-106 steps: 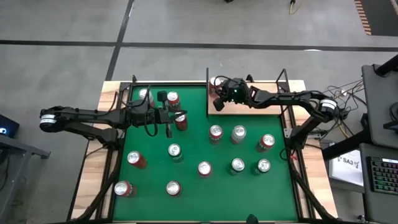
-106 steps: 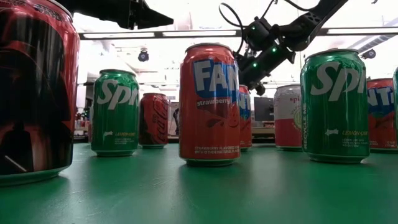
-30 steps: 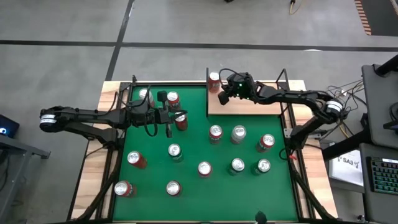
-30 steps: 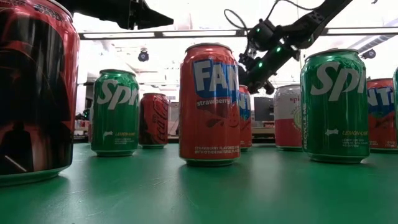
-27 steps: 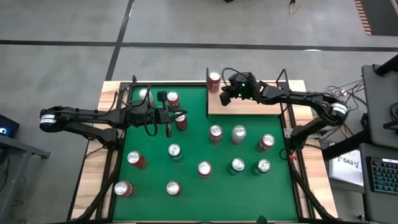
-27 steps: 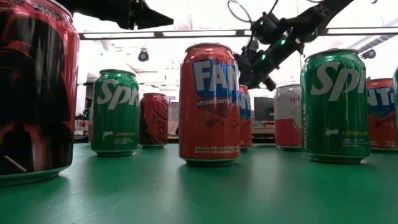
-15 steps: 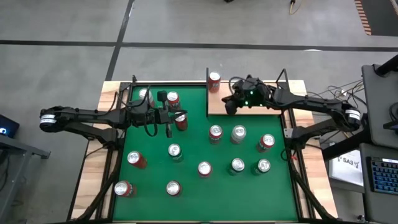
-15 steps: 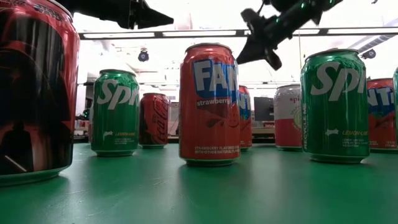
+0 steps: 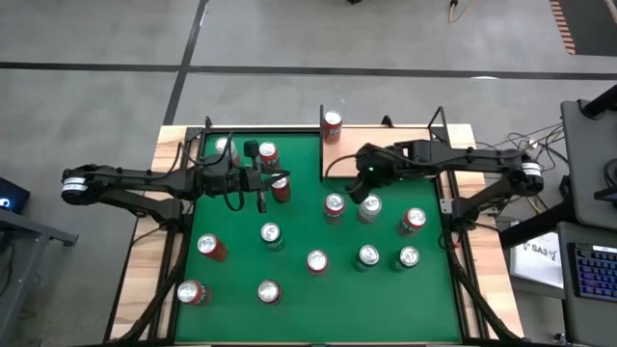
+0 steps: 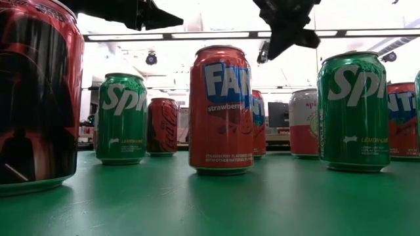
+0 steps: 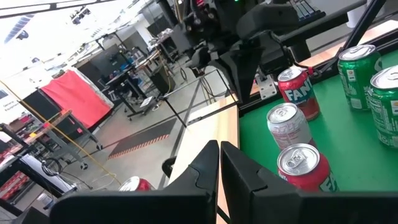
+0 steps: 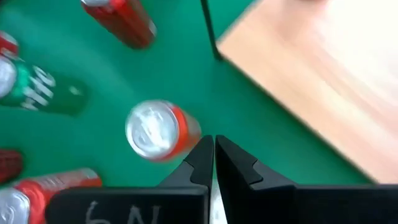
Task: Place canned beverage on shelf
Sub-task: Put the right pink/white soda can on the shelf
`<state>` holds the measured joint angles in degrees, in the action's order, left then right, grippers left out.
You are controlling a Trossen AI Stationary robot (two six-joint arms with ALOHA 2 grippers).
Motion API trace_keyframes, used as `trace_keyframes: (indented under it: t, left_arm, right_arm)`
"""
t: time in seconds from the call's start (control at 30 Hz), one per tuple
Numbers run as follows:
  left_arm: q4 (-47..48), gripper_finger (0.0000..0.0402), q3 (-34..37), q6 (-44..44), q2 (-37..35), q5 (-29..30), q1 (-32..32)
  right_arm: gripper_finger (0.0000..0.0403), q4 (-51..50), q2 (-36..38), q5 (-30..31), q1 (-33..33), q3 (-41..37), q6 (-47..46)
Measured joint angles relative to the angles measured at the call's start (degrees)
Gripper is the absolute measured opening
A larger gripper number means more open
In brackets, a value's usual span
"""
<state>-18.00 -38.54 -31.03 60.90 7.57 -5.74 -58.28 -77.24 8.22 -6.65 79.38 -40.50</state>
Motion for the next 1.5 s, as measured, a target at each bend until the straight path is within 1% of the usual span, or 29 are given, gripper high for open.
trace_keyframes:
  t: [0.17,0.33,0.43,0.5,0.57,0.63,0.93,1.07,1.13,1.2,1.33,1.5]
  left_arm:
    - [0.0,0.0000,0.0,0.2,0.0,0.0,0.0]
    - [0.0,0.0000,0.0,0.2,0.0,0.0,0.0]
    - [0.0,0.0000,0.0,0.2,0.0,0.0,0.0]
    - [0.0,0.0000,0.0,0.2,0.0,0.0,0.0]
    - [0.0,0.0000,0.0,0.2,0.0,0.0,0.0]
    - [0.0,0.0000,0.0,0.1,0.0,0.0,0.0]
    - [0.0,0.0000,0.0,0.1,0.0,0.0,0.0]
    - [0.0,0.0000,0.0,0.1,0.0,0.0,0.0]
    - [0.0,0.0000,0.0,0.1,0.0,0.0,0.0]
    - [0.0,0.0000,0.0,0.1,0.0,0.0,0.0]
    - [0.0,0.0000,0.0,0.1,0.0,0.0,0.0]
    - [0.0,0.0000,0.0,0.1,0.0,0.0,0.0]
  right_arm:
    - [0.0009,-6.6,-0.6,-5.6,0.0,1.0,-4.7]
    - [0.0009,-8.3,-0.5,-10.5,0.0,0.8,-8.1]
    - [0.0011,-8.5,-0.5,-12.4,0.0,0.8,-9.1]
    - [0.0019,-8.5,-0.6,-13.2,0.0,0.8,-9.5]
    - [0.0037,-8.8,-0.6,-13.8,0.0,0.8,-10.8]
    - [0.0064,-8.8,-0.7,-14.3,0.0,0.8,-12.2]
    - [0.0237,-9.0,-0.9,-14.4,0.0,0.8,-14.3]
    - [0.0297,-9.9,-0.9,-14.3,0.0,0.5,-14.7]
    - [0.0313,-11.1,-0.9,-14.2,0.0,-0.1,-15.9]
    - [0.0320,-12.1,-0.9,-14.0,0.0,-0.9,-17.0]
    - [0.0320,-12.1,-0.9,-11.5,0.0,-2.6,-18.3]
    - [0.0316,-11.2,-0.9,-10.8,0.0,-4.9,-18.2]
